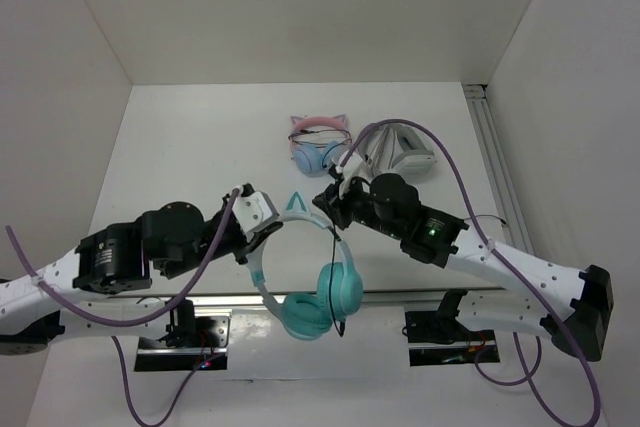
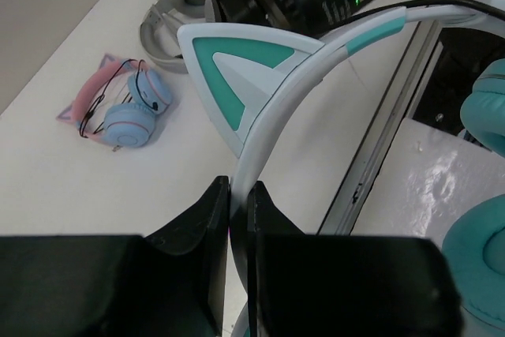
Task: Wrap the headphones
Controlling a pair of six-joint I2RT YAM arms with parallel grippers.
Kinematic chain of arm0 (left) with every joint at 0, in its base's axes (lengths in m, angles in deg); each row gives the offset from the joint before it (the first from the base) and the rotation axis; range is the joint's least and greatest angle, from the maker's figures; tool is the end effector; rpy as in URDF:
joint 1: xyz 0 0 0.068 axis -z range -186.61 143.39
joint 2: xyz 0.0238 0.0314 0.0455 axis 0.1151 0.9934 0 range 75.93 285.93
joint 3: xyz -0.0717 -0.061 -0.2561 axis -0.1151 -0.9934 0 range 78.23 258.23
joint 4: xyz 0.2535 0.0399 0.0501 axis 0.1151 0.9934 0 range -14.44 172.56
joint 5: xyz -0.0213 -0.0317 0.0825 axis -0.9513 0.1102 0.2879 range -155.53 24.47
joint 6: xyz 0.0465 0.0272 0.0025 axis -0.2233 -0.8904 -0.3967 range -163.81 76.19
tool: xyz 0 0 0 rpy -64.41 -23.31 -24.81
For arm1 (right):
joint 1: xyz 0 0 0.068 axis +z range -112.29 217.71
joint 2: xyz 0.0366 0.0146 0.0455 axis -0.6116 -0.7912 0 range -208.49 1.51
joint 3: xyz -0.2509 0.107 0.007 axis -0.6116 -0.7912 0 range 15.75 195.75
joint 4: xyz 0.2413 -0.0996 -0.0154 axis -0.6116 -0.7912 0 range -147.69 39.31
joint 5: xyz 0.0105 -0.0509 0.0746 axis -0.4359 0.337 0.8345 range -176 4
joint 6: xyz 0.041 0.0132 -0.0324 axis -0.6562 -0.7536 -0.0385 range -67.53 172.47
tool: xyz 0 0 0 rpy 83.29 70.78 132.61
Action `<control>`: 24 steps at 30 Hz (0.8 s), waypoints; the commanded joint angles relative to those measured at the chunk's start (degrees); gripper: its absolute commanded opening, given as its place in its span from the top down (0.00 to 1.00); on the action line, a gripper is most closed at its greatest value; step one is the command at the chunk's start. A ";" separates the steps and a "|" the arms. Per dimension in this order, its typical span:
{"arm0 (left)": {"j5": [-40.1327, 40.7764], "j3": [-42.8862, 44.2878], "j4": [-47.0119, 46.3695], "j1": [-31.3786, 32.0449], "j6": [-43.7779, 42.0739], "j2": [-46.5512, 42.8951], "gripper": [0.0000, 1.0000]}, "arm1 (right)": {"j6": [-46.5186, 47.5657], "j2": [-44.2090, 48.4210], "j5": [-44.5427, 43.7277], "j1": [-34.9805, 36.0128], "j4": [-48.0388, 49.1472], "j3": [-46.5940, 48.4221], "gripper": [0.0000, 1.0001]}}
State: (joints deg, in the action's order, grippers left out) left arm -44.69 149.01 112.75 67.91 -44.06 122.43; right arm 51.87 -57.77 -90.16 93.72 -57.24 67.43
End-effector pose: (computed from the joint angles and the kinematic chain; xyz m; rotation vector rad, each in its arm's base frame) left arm 0.0499 -0.1330 0.4365 0.8845 1.5926 -0.6028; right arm 0.1375 0.1995 0.3409 -0.8192 1.6733 0.6285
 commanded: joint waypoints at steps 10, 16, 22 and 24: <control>13.93 10.16 -14.24 0.63 15.63 1.75 1.00 | -5.73 -1.44 15.59 -1.16 29.39 -12.91 0.58; 27.21 6.65 -20.13 0.63 18.01 -1.06 1.00 | -8.97 -5.04 19.80 -3.71 35.81 -17.04 0.58; 46.73 8.31 -20.93 0.63 21.16 1.13 1.00 | -12.67 -6.98 23.75 -4.42 43.87 -22.05 0.58; 50.41 8.32 -22.84 0.63 20.04 1.83 1.00 | -13.72 -7.59 24.46 -4.42 46.87 -23.99 0.66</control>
State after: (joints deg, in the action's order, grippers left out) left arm -6.07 155.13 99.53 68.33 -26.93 123.41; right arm 40.87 -64.86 -68.96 89.41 -21.09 45.18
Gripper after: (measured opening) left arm 0.211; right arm 0.380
